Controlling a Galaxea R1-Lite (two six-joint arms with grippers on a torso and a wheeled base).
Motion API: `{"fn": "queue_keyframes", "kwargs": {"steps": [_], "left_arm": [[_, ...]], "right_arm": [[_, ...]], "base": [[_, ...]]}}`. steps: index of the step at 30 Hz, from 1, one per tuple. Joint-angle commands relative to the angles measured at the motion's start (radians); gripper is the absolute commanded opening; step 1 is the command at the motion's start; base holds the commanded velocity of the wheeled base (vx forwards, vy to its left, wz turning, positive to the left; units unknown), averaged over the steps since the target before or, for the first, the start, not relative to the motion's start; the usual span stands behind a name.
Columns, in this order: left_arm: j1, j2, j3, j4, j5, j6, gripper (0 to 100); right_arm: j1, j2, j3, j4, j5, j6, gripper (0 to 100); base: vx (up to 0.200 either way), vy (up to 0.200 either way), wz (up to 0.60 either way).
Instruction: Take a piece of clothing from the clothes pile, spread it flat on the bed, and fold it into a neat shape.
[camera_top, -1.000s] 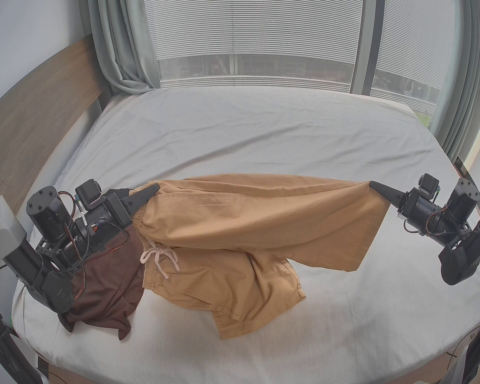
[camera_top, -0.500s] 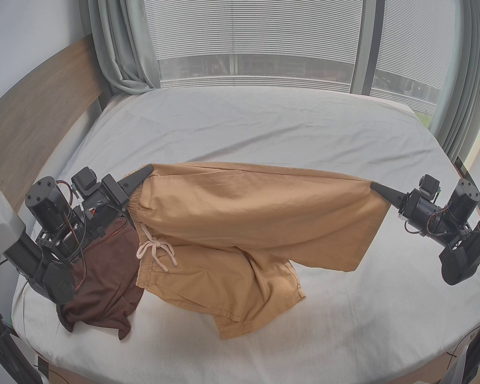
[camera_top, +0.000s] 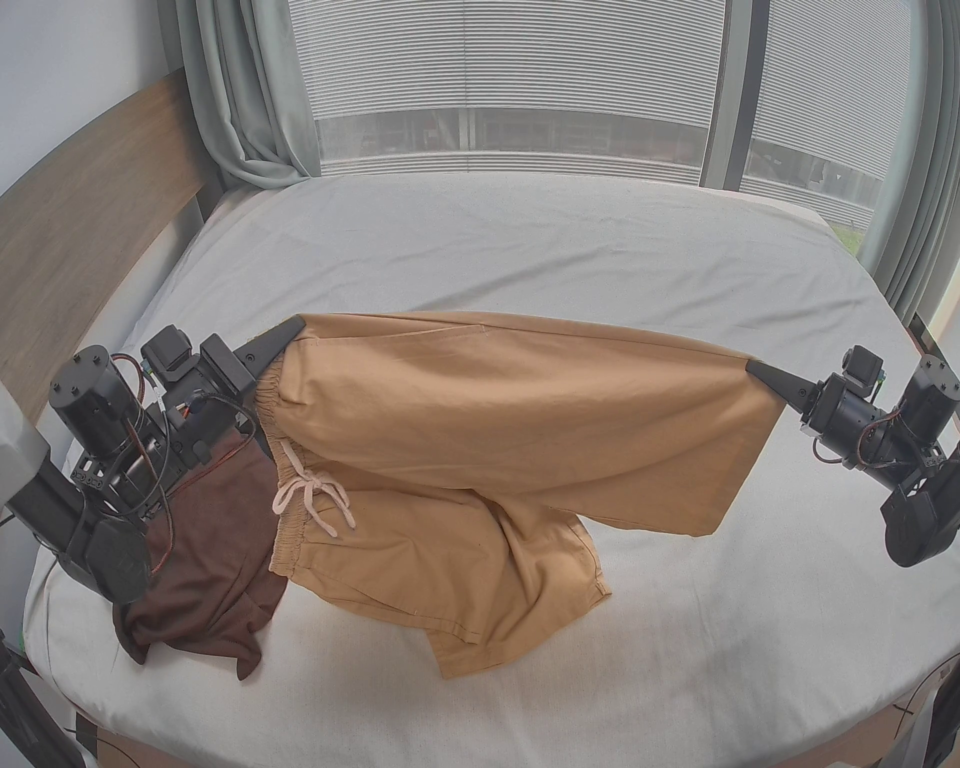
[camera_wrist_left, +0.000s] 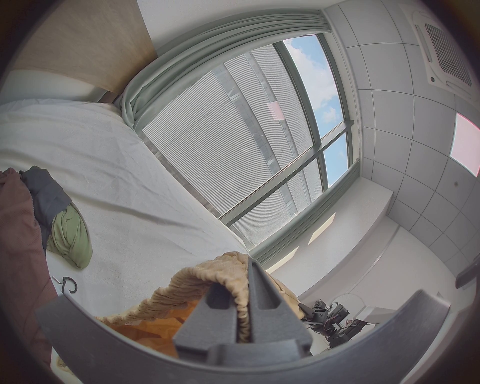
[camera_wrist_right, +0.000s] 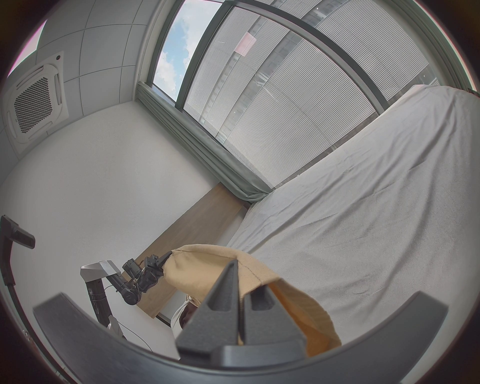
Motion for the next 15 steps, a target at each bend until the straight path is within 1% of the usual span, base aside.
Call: {"fn": "queue_keyframes", "kwargs": {"steps": [1,6,15], "left_arm": [[0.0,-0.001,-0.008,-0.003,0.001,-0.001,0],[-0.003,-0.009,-0.014,-0.003,0.015,-0.021,0],[-0.001,-0.03,-0.014,-0.001,0.015,-0.022,0]], "right_arm": [[-0.002,-0.005,-0.001,-0.001,0.0,0.0,0],[0.0,-0.039,-0.002,-0.001,0.001,0.002,0],[0.0,-0.09,-0.001,0.001,0.012,0.003,0]], "base": [[0.0,0.0,0.0],[0.0,0.0,0.0],[0.0,0.0,0.0]]}}
